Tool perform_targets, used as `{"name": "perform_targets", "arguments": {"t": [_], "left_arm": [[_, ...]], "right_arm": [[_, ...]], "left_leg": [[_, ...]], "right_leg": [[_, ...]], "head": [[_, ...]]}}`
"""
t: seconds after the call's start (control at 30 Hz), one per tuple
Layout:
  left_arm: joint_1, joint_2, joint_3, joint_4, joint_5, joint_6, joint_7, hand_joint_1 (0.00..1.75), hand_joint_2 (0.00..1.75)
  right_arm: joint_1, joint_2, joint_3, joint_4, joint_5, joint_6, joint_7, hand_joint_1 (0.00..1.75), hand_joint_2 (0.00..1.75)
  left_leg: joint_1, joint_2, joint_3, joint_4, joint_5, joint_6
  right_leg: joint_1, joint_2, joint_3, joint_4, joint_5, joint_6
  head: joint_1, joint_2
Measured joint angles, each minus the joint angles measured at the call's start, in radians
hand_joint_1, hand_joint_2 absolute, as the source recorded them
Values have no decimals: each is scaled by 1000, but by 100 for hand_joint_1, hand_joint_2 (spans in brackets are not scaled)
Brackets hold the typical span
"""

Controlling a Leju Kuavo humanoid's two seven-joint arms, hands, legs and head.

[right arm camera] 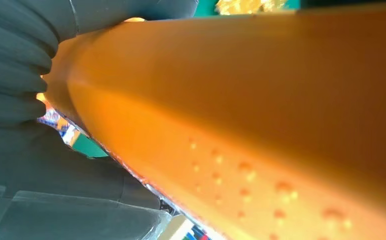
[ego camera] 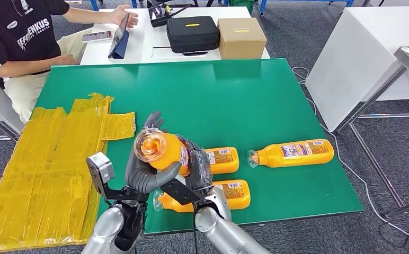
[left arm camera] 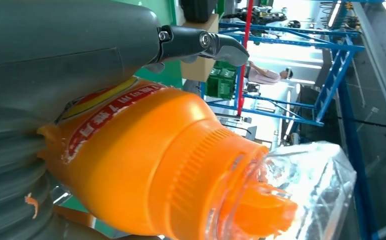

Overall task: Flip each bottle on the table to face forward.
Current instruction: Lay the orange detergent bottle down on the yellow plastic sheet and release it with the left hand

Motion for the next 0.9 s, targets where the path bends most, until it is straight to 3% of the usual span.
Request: {"name": "perform_targets", "arguments": {"t": [0.2, 0.43, 0.83, 0.9], "left_arm": [[-19, 0, 1, 54, 11, 16, -5, 0, 175], [-26, 1, 7, 108, 17, 24, -14, 0, 175], [-30, 1, 9, 145, 23, 24, -22, 2, 175], [-32, 0, 9, 148, 23, 25, -23, 82, 175]], "right_arm": [[-41, -20, 27, 77, 93, -42, 38, 175, 175], [-47, -38, 4, 120, 288, -53, 95, 175, 175], [-41, -41, -15, 144, 305, -49, 94, 175, 175], [-40, -41, -14, 146, 285, -43, 87, 175, 175]], "left_leg": [[0, 0, 0, 0, 0, 0], [0, 1, -1, 0, 0, 0], [0, 1, -1, 0, 0, 0], [0, 1, -1, 0, 1, -1]], "right_leg": [[0, 0, 0, 0, 0, 0], [0, 1, -2, 0, 0, 0], [0, 0, -4, 0, 0, 0], [0, 0, -7, 0, 0, 0]], "head": [[0, 0], [0, 0], [0, 0], [0, 0]]}}
